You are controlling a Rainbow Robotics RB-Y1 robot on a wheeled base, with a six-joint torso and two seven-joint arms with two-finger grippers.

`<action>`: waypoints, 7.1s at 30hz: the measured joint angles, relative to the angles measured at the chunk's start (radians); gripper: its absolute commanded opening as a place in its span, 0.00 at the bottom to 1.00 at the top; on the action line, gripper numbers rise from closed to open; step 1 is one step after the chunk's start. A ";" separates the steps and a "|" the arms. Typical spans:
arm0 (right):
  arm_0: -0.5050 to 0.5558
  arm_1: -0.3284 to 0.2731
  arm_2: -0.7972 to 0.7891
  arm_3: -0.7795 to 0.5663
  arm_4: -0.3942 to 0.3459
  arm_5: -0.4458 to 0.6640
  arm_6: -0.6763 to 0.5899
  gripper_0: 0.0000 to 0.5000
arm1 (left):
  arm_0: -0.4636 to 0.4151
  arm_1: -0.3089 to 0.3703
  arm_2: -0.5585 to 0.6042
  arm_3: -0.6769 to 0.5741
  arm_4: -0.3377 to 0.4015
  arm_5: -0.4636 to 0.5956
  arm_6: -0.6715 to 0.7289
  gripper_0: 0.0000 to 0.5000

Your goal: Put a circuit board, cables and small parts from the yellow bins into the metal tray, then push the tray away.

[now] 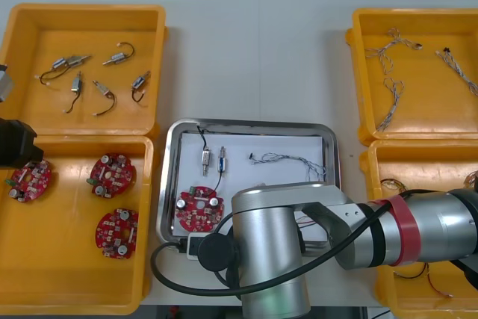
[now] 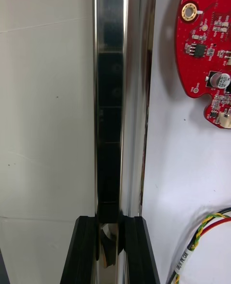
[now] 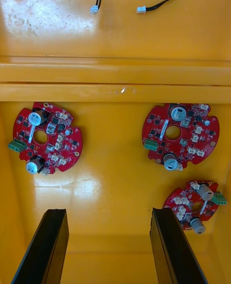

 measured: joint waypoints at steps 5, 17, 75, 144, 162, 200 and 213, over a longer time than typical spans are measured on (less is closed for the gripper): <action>-0.029 -0.001 0.000 0.003 -0.015 -0.003 0.000 0.10 | 0.000 0.000 0.000 0.000 0.000 0.000 0.000 1.00; -0.063 -0.001 0.000 0.073 -0.016 -0.028 0.000 0.09 | 0.000 0.000 0.000 0.000 0.000 0.000 0.000 1.00; -0.279 -0.012 -0.040 0.381 0.018 -0.268 0.121 0.03 | 0.000 0.000 0.000 0.000 0.000 0.000 0.000 1.00; -0.365 -0.100 0.026 0.626 0.110 -0.740 0.186 0.00 | 0.000 0.000 0.000 0.000 0.000 0.000 0.000 1.00; -0.389 -0.100 0.026 0.685 0.053 -0.779 0.186 0.58 | 0.000 0.000 0.000 0.000 0.000 0.000 0.000 1.00; -0.302 -0.100 -0.373 0.243 -0.273 -0.099 0.120 1.00 | 0.000 0.000 0.000 0.000 -0.001 0.000 0.000 1.00; -0.031 -0.109 -0.706 -0.106 -0.270 0.310 -0.160 1.00 | 0.001 0.000 0.000 -0.001 -0.001 0.000 0.000 1.00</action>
